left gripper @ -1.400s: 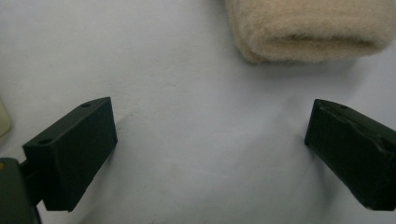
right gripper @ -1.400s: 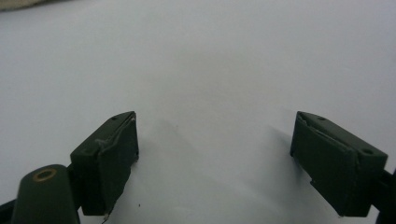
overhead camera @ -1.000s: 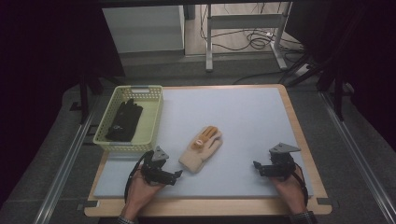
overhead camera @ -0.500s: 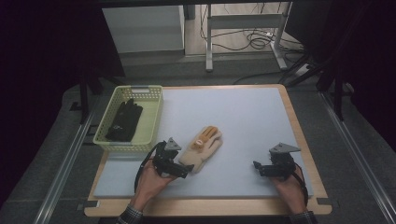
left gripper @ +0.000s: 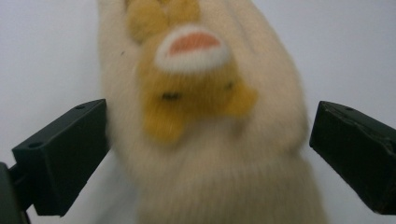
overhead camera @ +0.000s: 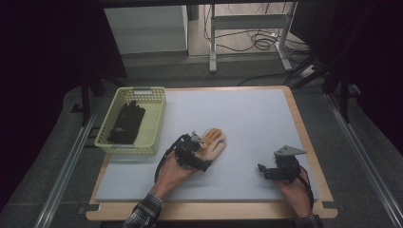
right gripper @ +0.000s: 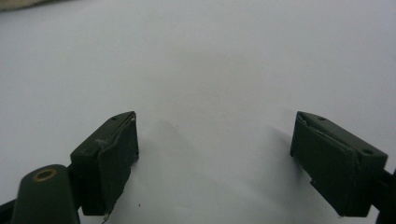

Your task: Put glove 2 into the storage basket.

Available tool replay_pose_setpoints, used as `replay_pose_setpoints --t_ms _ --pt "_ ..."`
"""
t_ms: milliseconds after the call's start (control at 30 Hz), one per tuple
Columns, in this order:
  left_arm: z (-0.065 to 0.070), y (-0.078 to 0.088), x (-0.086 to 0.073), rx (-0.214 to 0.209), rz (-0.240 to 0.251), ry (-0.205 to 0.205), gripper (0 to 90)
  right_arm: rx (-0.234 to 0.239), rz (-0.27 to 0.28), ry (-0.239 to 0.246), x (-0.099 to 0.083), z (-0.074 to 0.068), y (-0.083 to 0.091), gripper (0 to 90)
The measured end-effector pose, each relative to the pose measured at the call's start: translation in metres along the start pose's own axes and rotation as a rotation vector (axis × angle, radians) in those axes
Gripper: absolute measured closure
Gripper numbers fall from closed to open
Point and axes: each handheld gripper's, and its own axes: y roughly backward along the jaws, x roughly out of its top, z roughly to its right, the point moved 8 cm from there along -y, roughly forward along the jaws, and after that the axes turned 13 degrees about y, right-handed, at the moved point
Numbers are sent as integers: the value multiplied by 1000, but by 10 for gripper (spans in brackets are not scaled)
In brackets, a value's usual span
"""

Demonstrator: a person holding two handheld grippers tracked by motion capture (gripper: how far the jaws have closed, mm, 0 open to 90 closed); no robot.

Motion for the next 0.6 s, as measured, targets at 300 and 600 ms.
replay_pose_setpoints --t_ms 300,600 --pt "1 -21 4 59 -50 -41 64 0 0 -1 0 0 0 149" --pt "10 -12 1 9 -56 -53 450 0 -1 -1 0 0 0 149"
